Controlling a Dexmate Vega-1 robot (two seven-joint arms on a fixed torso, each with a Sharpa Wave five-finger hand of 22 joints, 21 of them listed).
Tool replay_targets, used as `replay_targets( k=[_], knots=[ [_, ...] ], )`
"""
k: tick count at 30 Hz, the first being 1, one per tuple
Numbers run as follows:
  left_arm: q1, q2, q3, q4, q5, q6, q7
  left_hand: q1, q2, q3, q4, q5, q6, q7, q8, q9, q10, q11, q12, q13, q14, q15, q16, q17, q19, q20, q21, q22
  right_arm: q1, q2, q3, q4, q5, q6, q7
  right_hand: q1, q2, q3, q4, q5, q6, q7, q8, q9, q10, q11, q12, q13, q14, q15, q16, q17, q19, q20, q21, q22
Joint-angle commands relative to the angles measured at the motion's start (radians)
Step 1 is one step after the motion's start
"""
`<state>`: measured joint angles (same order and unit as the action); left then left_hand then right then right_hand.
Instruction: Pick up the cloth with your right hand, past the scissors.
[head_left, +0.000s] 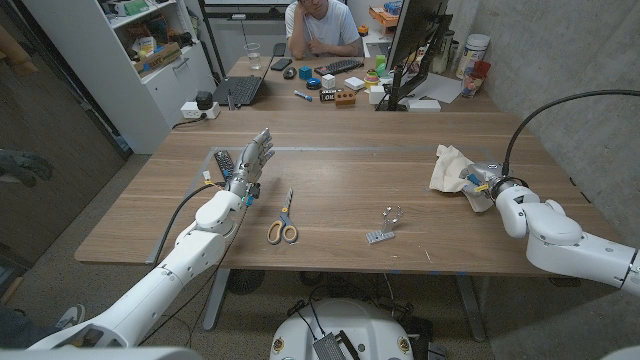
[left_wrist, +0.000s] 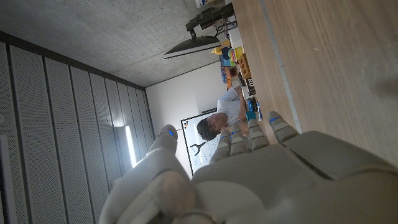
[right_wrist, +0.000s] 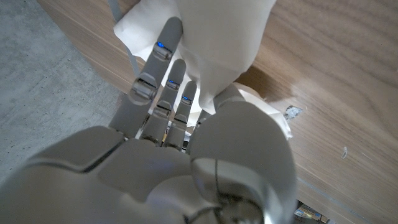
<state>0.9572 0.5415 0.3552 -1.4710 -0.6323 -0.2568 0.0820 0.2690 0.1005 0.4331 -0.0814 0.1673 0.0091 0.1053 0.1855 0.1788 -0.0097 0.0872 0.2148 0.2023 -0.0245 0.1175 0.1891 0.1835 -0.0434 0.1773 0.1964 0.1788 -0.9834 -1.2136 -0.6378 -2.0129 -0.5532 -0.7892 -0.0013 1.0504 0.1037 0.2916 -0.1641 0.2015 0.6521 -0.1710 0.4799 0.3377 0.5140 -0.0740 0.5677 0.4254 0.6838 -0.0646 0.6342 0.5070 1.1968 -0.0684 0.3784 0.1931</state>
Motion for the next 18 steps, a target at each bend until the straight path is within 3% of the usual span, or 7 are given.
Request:
replay_targets(
  k=[1,3,4,12,15,18],
  knots=[
    [0.008,0.006,-0.007,-0.008,-0.005,0.006,0.008,-0.008,0.002,-0.001,-0.005,0.006,0.004,0.003,0.004,0.002,0.004,-0.004,0.005,0.002,0.001,0.011,0.004,0.004,-0.003,0.008,0.006,0.005,-0.031,0.030,0.026,0.026,0.001,0.030,-0.091,0.033,0.011,0.011,0.005,-0.014,0.066,-0.001,0.042,0.033,0.071,-0.023,0.057,0.044,0.070,-0.077,0.037,0.055,0.030,-0.037,0.026,0.008],
    [0.009,0.005,-0.009,-0.007,-0.008,0.005,0.008,-0.008,0.002,0.000,-0.006,0.006,0.004,0.003,0.004,0.002,0.004,-0.002,0.005,0.002,0.001,0.011,0.004,0.004,-0.002,0.007,0.006,0.005,-0.022,0.032,0.021,0.028,-0.004,0.033,-0.074,0.045,0.013,0.013,0.003,-0.017,0.083,0.006,0.055,0.044,0.093,-0.018,0.077,0.060,0.094,-0.089,0.053,0.078,0.043,-0.049,0.039,0.011],
    [0.010,0.005,-0.009,-0.009,-0.005,0.006,0.013,-0.008,0.002,0.000,-0.006,0.006,0.004,0.002,0.004,0.002,0.004,-0.003,0.005,0.002,0.001,0.010,0.004,0.004,-0.002,0.007,0.006,0.005,-0.022,0.037,0.019,0.030,-0.011,0.030,-0.081,0.052,0.013,0.015,0.001,-0.018,0.086,0.007,0.059,0.049,0.100,-0.034,0.084,0.067,0.098,-0.092,0.055,0.086,0.045,-0.053,0.042,0.012],
    [0.008,0.007,-0.010,-0.009,-0.003,0.005,0.011,-0.008,0.002,0.000,-0.006,0.006,0.005,0.003,0.005,0.002,0.003,-0.004,0.004,0.003,0.001,0.010,0.004,0.004,-0.002,0.006,0.006,0.005,-0.020,0.049,0.027,0.033,-0.007,0.031,-0.075,0.096,0.016,0.018,0.001,-0.023,0.109,0.017,0.096,0.096,0.141,-0.055,0.142,0.131,0.159,-0.115,0.103,0.179,0.047,-0.084,0.106,0.068],
    [0.004,0.006,-0.009,-0.005,-0.006,0.008,0.007,-0.008,0.002,0.000,-0.006,0.006,0.005,0.002,0.004,0.002,0.002,-0.003,0.004,0.003,0.001,0.010,0.004,0.004,-0.002,0.007,0.006,0.005,-0.027,0.053,0.049,0.031,0.025,0.039,-0.068,0.112,0.015,0.016,0.001,-0.023,0.110,0.030,0.110,0.118,0.142,-0.047,0.162,0.162,0.179,-0.124,0.124,0.224,0.062,-0.102,0.138,0.085],
    [0.001,0.006,-0.007,-0.001,-0.007,0.010,0.002,-0.009,0.002,0.000,-0.007,0.006,0.005,0.002,0.004,0.002,0.003,-0.003,0.005,0.003,0.001,0.010,0.004,0.004,-0.002,0.007,0.006,0.005,-0.030,0.052,0.057,0.024,0.032,0.041,-0.058,0.129,0.021,0.024,0.003,-0.019,0.094,0.058,0.119,0.146,0.119,-0.028,0.181,0.205,0.220,-0.127,0.133,0.263,0.113,-0.135,0.177,0.081]
  ],
)
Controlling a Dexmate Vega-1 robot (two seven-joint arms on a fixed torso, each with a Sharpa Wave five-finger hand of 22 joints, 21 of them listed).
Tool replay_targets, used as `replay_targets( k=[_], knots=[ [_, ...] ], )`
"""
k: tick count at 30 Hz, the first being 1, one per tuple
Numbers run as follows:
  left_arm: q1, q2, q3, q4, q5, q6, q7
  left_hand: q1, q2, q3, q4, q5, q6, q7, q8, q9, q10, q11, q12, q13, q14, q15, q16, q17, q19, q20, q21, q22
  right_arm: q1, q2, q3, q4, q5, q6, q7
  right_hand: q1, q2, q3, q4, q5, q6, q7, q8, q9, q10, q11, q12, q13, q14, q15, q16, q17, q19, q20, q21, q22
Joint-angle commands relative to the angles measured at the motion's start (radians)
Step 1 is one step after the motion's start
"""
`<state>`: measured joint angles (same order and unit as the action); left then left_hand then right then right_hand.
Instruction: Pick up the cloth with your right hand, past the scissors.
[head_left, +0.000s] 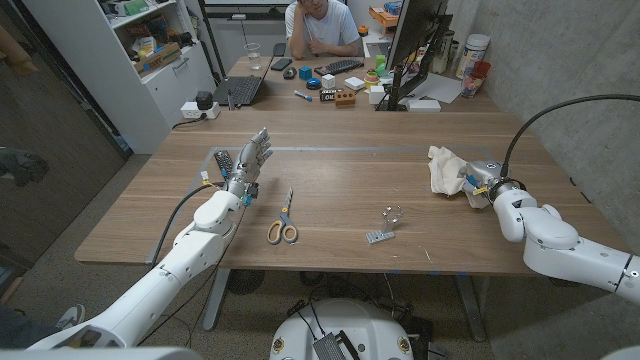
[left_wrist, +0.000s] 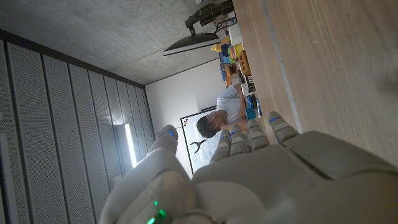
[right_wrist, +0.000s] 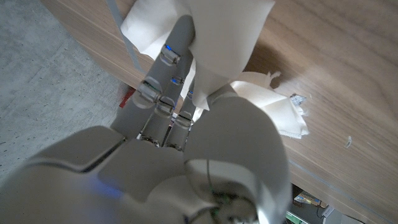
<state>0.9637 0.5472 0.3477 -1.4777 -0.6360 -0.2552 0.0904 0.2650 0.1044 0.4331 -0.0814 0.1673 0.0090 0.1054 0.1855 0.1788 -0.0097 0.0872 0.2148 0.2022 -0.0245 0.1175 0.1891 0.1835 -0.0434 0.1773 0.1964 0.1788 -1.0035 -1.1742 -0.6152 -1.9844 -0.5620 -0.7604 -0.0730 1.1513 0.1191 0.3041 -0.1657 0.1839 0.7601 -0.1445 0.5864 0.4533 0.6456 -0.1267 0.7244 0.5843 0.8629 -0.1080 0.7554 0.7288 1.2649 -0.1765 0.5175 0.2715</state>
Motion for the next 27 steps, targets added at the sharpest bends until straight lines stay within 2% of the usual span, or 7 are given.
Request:
replay_targets(
  k=[1,3,7,12,14,16,27],
  knots=[
    [-0.007,-0.001,0.002,0.008,-0.002,0.007,-0.006,-0.005,-0.002,0.000,-0.007,0.006,0.005,0.002,0.004,0.002,0.004,-0.004,0.005,0.003,0.001,0.010,0.004,0.004,-0.002,0.007,0.006,0.005,-0.008,0.007,0.043,-0.006,0.059,0.024,0.032,0.039,0.011,0.019,0.002,0.002,-0.022,0.037,0.013,0.037,-0.020,0.027,0.030,0.057,0.048,-0.082,0.008,0.049,0.050,-0.037,0.046,0.000],
    [-0.010,-0.003,0.003,0.014,-0.002,0.005,-0.008,-0.005,-0.002,0.000,-0.007,0.006,0.005,0.002,0.005,0.002,0.004,-0.005,0.005,0.003,0.002,0.010,0.004,0.004,-0.001,0.007,0.007,0.005,-0.018,0.015,0.046,-0.005,0.046,0.016,0.006,0.058,0.021,0.032,-0.001,0.007,-0.029,0.048,0.012,0.045,-0.035,0.048,0.037,0.076,0.047,-0.080,-0.001,0.061,0.049,-0.040,0.053,-0.003],
    [-0.016,-0.008,0.005,0.026,-0.004,0.002,-0.015,-0.005,-0.002,0.000,-0.007,0.006,0.005,0.001,0.004,0.002,0.004,-0.004,0.005,0.003,0.001,0.010,0.003,0.004,-0.002,0.008,0.007,0.005,-0.023,0.015,0.057,-0.013,0.046,0.013,0.010,0.087,0.027,0.050,-0.003,0.017,-0.025,0.060,0.017,0.058,-0.054,0.062,0.052,0.109,0.038,-0.076,-0.026,0.079,0.036,-0.041,0.065,-0.009],
    [-0.022,-0.011,0.006,0.037,-0.005,-0.002,-0.021,-0.006,-0.002,0.000,-0.008,0.006,0.006,0.002,0.005,0.003,0.003,-0.005,0.005,0.003,0.001,0.011,0.003,0.004,-0.002,0.008,0.006,0.005,-0.028,0.018,0.068,-0.023,0.044,0.003,0.014,0.102,0.027,0.059,0.001,0.021,-0.016,0.063,0.031,0.080,-0.047,0.062,0.074,0.139,0.050,-0.087,-0.035,0.105,0.023,-0.041,0.077,-0.012],
    [-0.025,-0.011,0.007,0.041,-0.005,-0.002,-0.024,-0.006,-0.002,0.001,-0.008,0.006,0.006,0.002,0.005,0.003,0.003,-0.003,0.004,0.003,0.001,0.011,0.003,0.004,-0.002,0.008,0.006,0.005,-0.034,0.019,0.076,-0.028,0.041,0.000,0.005,0.105,0.029,0.061,0.004,0.022,-0.015,0.065,0.034,0.086,-0.041,0.051,0.084,0.152,0.057,-0.089,-0.036,0.118,0.019,-0.041,0.084,-0.013],
    [-0.027,-0.015,0.006,0.046,-0.006,-0.007,-0.024,-0.006,-0.002,0.001,-0.008,0.006,0.006,0.002,0.005,0.003,0.003,-0.003,0.004,0.003,0.000,0.011,0.003,0.004,-0.003,0.008,0.006,0.005,-0.028,0.014,0.070,-0.034,0.027,-0.007,0.020,0.108,0.028,0.063,0.006,0.023,-0.005,0.066,0.037,0.087,-0.030,0.052,0.095,0.164,0.066,-0.092,-0.039,0.130,0.017,-0.041,0.091,-0.014],
    [-0.042,-0.024,0.003,0.062,-0.010,-0.018,-0.029,-0.007,-0.002,0.001,-0.010,0.006,0.010,-0.001,0.006,0.003,0.008,-0.005,0.006,0.003,0.004,0.006,0.004,0.004,0.000,0.008,0.008,0.005,-0.021,-0.011,0.079,-0.079,-0.006,-0.031,0.044,0.113,0.024,0.069,0.009,0.024,0.016,0.074,0.042,0.085,-0.012,0.051,0.107,0.179,0.098,-0.101,-0.044,0.167,0.013,-0.041,0.114,-0.017]
  ],
)
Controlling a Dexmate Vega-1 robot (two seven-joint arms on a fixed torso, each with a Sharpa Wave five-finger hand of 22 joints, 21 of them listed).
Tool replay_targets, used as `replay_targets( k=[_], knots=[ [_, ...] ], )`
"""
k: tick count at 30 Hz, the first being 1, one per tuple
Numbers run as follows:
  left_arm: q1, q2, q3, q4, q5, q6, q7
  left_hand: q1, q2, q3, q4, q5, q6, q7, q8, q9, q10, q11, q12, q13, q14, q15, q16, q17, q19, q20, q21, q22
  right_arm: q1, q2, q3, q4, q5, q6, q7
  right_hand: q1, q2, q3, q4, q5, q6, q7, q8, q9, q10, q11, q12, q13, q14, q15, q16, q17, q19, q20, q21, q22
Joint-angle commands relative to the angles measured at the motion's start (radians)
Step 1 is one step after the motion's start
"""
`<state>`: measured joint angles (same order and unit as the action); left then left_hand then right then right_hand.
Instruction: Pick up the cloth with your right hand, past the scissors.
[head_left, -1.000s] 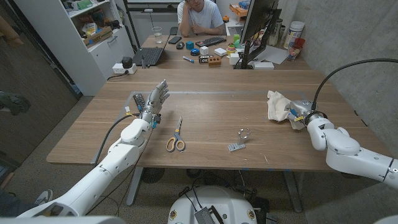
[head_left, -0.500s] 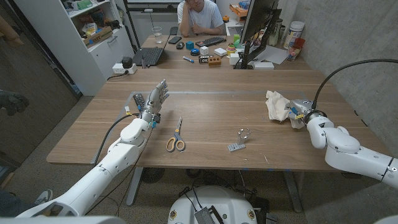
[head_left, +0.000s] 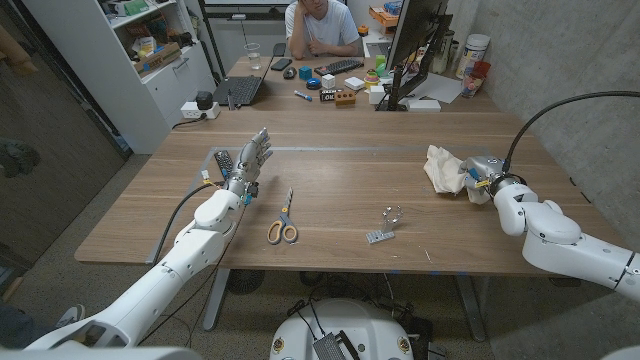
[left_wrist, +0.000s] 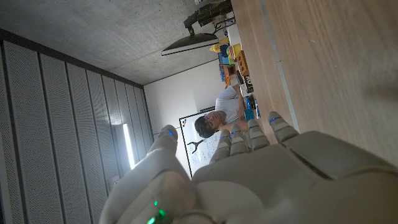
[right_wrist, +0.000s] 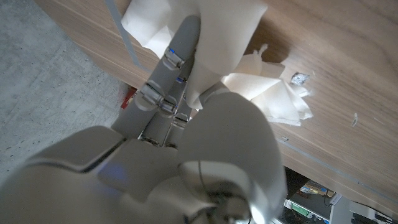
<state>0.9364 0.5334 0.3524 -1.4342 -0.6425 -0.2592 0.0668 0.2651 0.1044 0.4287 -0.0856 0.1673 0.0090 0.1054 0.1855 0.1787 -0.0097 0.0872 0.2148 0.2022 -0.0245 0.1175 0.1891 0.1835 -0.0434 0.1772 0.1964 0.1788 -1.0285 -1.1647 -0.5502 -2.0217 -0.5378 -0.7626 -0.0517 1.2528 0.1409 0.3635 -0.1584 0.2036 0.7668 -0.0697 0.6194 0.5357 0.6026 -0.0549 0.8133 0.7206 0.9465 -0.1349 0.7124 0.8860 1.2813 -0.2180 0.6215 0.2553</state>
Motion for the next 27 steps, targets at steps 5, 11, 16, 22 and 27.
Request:
replay_targets(
  k=[5,11,16,22,27],
  knots=[
    [-0.017,-0.007,-0.004,0.018,-0.005,-0.014,-0.009,-0.006,-0.002,0.006,-0.007,0.007,0.016,-0.001,0.008,0.003,0.012,-0.004,0.008,0.003,0.008,-0.003,0.006,0.004,0.005,0.003,0.009,0.005,-0.033,-0.038,0.055,-0.094,-0.024,-0.061,0.004,0.012,-0.001,0.010,0.002,0.003,0.014,-0.001,0.010,0.002,0.038,-0.024,0.017,0.041,0.025,-0.078,-0.004,0.026,-0.007,0.000,0.018,-0.002],
    [-0.022,-0.012,-0.009,0.028,-0.009,-0.025,-0.011,-0.006,-0.002,0.007,-0.008,0.007,0.019,-0.002,0.008,0.003,0.013,-0.005,0.008,0.003,0.008,-0.005,0.005,0.004,0.008,0.000,0.010,0.005,-0.042,-0.076,0.081,-0.155,-0.035,-0.091,0.036,0.012,-0.006,0.012,0.002,0.001,0.024,0.006,0.012,0.000,0.046,-0.022,0.014,0.034,0.027,-0.076,-0.013,0.042,-0.012,0.000,0.028,-0.003],
    [-0.026,-0.016,-0.007,0.041,-0.011,-0.027,-0.019,-0.005,-0.002,0.008,-0.009,0.007,0.022,-0.001,0.009,0.003,0.015,-0.002,0.009,0.003,0.009,-0.005,0.005,0.003,0.009,0.000,0.010,0.005,-0.030,-0.094,0.063,-0.190,-0.091,-0.119,0.061,0.010,-0.010,0.012,0.003,-0.001,0.034,0.012,0.012,-0.005,0.053,-0.024,0.012,0.031,0.025,-0.074,-0.023,0.053,-0.021,0.000,0.033,-0.004],
    [-0.028,-0.020,-0.006,0.050,-0.015,-0.033,-0.028,-0.004,-0.002,0.009,-0.011,0.008,0.025,0.002,0.009,0.003,0.018,-0.001,0.009,0.003,0.011,-0.005,0.005,0.003,0.009,-0.001,0.010,0.005,-0.027,-0.119,0.059,-0.218,-0.110,-0.129,0.078,0.002,-0.015,0.012,0.007,-0.004,0.040,0.010,0.015,-0.003,0.062,-0.030,0.014,0.032,0.034,-0.073,-0.033,0.060,-0.030,0.000,0.040,-0.005],
    [-0.031,-0.018,-0.009,0.056,-0.014,-0.042,-0.033,-0.003,-0.002,0.010,-0.013,0.008,0.026,0.001,0.009,0.003,0.017,-0.001,0.009,0.003,0.011,-0.006,0.005,0.002,0.009,-0.002,0.010,0.005,-0.030,-0.148,0.073,-0.248,-0.109,-0.149,0.093,-0.009,-0.018,0.012,0.012,-0.006,0.042,0.009,0.017,-0.002,0.068,-0.032,0.012,0.029,0.044,-0.073,-0.041,0.064,-0.034,0.000,0.046,-0.006]
  ],
)
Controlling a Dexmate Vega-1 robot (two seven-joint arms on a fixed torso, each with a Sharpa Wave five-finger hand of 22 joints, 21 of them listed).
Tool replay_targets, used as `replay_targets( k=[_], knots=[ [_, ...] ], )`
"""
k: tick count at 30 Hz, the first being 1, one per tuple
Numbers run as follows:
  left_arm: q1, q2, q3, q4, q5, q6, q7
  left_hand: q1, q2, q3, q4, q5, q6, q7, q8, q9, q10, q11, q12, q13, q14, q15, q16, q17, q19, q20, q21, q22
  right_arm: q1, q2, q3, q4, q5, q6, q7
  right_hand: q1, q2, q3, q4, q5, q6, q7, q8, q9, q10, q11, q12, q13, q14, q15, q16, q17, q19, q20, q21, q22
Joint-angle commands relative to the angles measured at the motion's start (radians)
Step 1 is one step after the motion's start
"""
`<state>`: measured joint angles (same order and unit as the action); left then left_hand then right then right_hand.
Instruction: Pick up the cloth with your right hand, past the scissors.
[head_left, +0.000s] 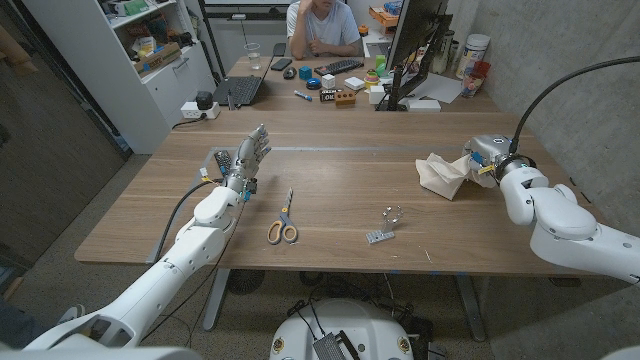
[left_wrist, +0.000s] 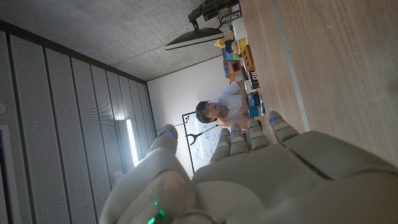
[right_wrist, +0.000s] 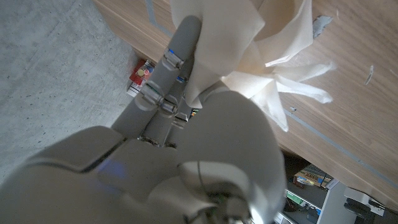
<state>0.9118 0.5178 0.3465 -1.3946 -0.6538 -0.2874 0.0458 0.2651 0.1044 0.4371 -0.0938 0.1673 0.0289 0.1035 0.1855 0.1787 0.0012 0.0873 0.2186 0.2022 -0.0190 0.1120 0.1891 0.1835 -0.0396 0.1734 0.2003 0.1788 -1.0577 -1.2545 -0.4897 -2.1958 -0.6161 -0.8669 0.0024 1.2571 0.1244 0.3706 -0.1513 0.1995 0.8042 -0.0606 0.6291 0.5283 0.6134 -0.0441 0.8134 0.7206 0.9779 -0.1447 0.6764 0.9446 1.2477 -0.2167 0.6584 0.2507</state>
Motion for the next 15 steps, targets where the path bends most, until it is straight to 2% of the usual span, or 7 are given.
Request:
replay_targets(
  k=[1,11,13,15],
  knots=[
    [-0.007,-0.001,-0.003,0.016,-0.003,-0.013,-0.012,-0.003,-0.002,0.001,-0.005,0.008,0.006,0.002,0.009,0.003,0.006,-0.001,0.005,0.003,0.005,0.000,0.005,0.002,0.005,0.002,0.006,0.005,-0.008,-0.061,0.028,-0.082,-0.013,-0.047,0.037,-0.017,-0.002,0.004,0.006,-0.002,0.005,-0.001,0.008,0.007,0.056,-0.046,0.011,0.031,0.015,-0.064,-0.007,0.006,-0.001,-0.001,0.011,-0.001],
    [-0.016,-0.008,-0.001,0.035,-0.009,-0.019,-0.029,-0.001,-0.001,0.003,-0.008,0.008,0.006,0.003,0.008,0.003,0.007,-0.004,0.005,0.003,0.006,0.000,0.004,0.002,0.004,0.001,0.005,0.005,0.009,-0.099,0.034,-0.135,-0.041,-0.092,0.066,-0.031,-0.006,0.006,0.009,-0.004,0.009,-0.003,0.008,0.005,0.065,-0.046,0.008,0.029,0.029,-0.064,-0.023,0.015,-0.010,-0.001,0.022,-0.003],
    [-0.018,-0.012,-0.002,0.039,-0.011,-0.023,-0.030,0.000,-0.002,0.003,-0.008,0.008,0.006,0.003,0.008,0.003,0.006,-0.004,0.004,0.003,0.006,0.000,0.004,0.002,0.004,0.000,0.005,0.005,0.020,-0.110,0.022,-0.143,-0.064,-0.101,0.078,-0.031,-0.006,0.007,0.007,-0.004,0.009,-0.003,0.007,0.004,0.065,-0.052,0.008,0.031,0.029,-0.064,-0.027,0.018,-0.013,-0.001,0.025,-0.004],
    [-0.022,-0.012,0.000,0.043,-0.011,-0.023,-0.035,0.000,-0.002,0.003,-0.008,0.008,0.006,0.004,0.007,0.003,0.006,-0.004,0.004,0.003,0.005,0.000,0.004,0.002,0.005,-0.001,0.005,0.005,0.012,-0.109,0.050,-0.159,-0.034,-0.120,0.080,-0.032,-0.006,0.008,0.007,-0.004,0.008,-0.004,0.008,0.005,0.066,-0.053,0.007,0.029,0.029,-0.064,-0.030,0.020,-0.013,-0.001,0.026,-0.004]
  ],
)
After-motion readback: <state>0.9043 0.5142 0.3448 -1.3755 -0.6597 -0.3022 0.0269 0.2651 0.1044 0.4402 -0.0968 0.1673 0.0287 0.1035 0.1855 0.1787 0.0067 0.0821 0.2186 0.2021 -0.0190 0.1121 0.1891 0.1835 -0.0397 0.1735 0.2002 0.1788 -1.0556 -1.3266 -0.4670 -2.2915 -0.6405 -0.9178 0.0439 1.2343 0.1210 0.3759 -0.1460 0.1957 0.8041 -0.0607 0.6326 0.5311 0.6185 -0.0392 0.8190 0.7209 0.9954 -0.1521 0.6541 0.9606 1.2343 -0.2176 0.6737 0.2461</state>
